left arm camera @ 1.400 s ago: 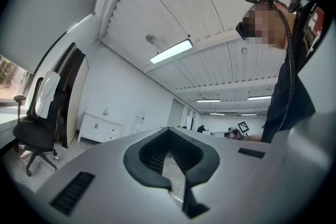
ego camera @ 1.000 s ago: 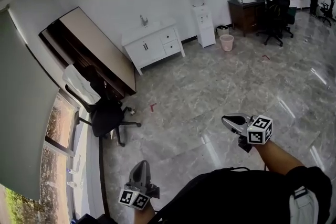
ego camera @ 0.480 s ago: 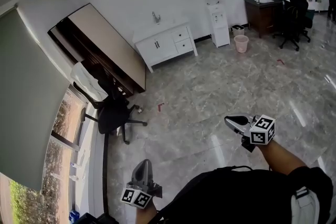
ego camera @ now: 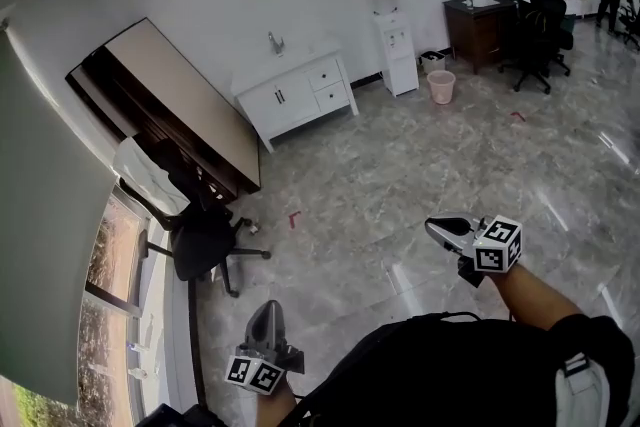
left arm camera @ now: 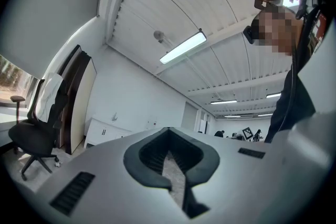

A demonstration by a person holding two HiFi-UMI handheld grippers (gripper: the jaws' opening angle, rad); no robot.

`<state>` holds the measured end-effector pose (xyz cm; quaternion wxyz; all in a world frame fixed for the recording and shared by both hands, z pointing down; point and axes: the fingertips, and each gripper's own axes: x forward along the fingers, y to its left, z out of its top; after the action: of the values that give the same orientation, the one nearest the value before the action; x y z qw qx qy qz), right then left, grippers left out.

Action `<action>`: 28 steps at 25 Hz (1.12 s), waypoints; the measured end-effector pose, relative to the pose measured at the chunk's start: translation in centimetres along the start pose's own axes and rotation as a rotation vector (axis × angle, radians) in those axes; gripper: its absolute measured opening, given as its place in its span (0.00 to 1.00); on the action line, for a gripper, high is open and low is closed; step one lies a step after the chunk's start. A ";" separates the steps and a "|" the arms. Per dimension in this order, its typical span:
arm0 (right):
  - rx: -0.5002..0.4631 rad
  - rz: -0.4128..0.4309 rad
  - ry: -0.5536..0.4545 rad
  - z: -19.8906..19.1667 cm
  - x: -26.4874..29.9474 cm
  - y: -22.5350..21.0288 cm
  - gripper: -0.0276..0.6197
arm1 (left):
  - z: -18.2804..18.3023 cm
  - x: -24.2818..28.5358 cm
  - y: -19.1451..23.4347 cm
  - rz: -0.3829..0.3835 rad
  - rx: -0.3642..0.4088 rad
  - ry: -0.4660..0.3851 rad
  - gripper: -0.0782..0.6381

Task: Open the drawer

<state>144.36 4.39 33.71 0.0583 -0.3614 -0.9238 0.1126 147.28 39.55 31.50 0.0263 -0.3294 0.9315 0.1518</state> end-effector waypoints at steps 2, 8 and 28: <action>-0.006 -0.022 -0.007 0.7 2.1 0.9 0.05 | 1.1 0.3 2.7 -0.022 -0.009 0.006 0.10; 0.009 -0.084 -0.039 1.7 8.3 2.5 0.05 | 3.0 1.4 9.9 -0.088 -0.027 0.024 0.10; 0.033 0.046 -0.017 2.4 20.4 -4.8 0.05 | 2.2 8.0 17.8 0.010 -0.014 0.054 0.10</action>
<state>125.87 14.49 33.14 0.0540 -0.3805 -0.9137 0.1322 129.86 48.48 32.91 -0.0019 -0.3290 0.9324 0.1497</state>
